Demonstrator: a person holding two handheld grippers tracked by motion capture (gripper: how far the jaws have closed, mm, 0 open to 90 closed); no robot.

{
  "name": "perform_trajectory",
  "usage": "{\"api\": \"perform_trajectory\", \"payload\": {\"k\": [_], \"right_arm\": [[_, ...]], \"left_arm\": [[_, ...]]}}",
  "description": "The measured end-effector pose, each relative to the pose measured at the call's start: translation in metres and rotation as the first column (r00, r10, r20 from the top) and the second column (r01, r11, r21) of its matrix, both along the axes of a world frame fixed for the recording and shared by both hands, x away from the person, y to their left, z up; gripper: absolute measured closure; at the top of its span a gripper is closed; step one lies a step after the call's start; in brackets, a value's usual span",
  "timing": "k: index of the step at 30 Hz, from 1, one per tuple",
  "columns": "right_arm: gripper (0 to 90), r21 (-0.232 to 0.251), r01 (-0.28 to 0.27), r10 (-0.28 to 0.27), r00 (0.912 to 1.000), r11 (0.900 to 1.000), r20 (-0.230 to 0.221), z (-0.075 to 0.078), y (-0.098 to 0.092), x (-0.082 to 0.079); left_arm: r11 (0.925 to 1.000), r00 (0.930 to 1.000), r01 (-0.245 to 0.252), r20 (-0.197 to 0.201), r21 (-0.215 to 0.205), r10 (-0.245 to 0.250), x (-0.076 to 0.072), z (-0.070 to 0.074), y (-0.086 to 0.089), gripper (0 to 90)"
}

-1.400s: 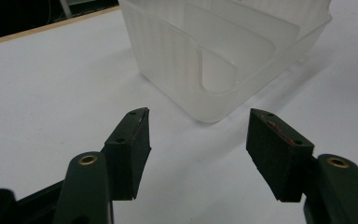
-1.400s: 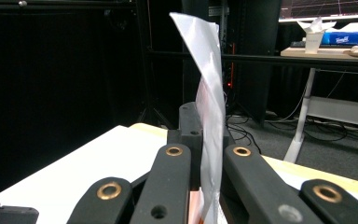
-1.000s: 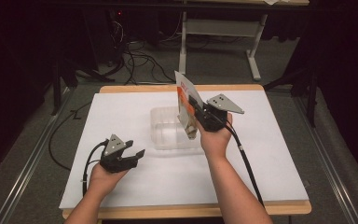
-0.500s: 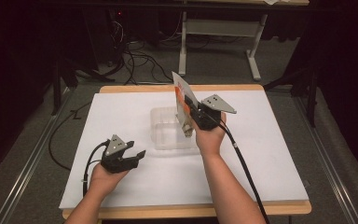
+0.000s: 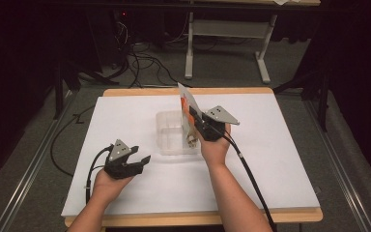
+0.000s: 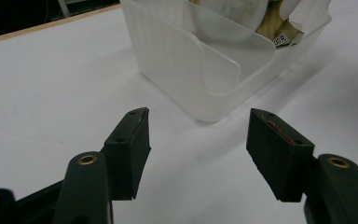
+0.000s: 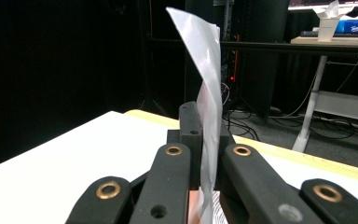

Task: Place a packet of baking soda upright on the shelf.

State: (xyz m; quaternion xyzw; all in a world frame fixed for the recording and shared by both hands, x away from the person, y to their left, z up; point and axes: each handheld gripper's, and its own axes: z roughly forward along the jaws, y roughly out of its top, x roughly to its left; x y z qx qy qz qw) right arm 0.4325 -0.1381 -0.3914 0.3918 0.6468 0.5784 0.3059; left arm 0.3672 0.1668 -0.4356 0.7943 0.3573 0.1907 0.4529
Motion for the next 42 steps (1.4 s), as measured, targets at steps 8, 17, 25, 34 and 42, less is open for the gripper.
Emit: {"api": "perform_trajectory", "payload": {"k": [8, 17, 25, 34, 42], "right_arm": [[84.7, -0.001, -0.005, 0.005, 0.9998, 1.000, -0.017, -0.001, -0.002, -0.003], [80.3, -0.018, -0.015, 0.014, 0.9981, 1.000, -0.060, -0.007, -0.005, -0.009], [89.5, -0.024, -0.026, 0.024, 0.9959, 0.999, -0.087, -0.013, -0.005, -0.016], [89.7, -0.024, -0.033, 0.031, 0.9955, 0.999, -0.090, -0.019, 0.000, -0.023], [89.6, -0.019, -0.032, 0.030, 0.9948, 0.999, -0.097, -0.025, -0.002, -0.027]], "left_arm": [[1.0000, 1.0000, 0.005, -0.001, 0.001, -0.005, 0.000, 0.000, 0.000, 39.8], [1.0000, 1.0000, 0.005, -0.002, 0.004, -0.005, 0.000, 0.000, -0.001, 39.8], [0.9999, 1.0000, 0.010, -0.002, 0.010, -0.009, 0.000, -0.001, -0.002, 39.8], [0.9998, 0.9999, 0.014, -0.002, 0.012, -0.014, 0.000, -0.001, -0.002, 39.7], [0.9998, 0.9999, 0.016, -0.003, 0.013, -0.016, 0.000, -0.001, -0.002, 39.7]]}}
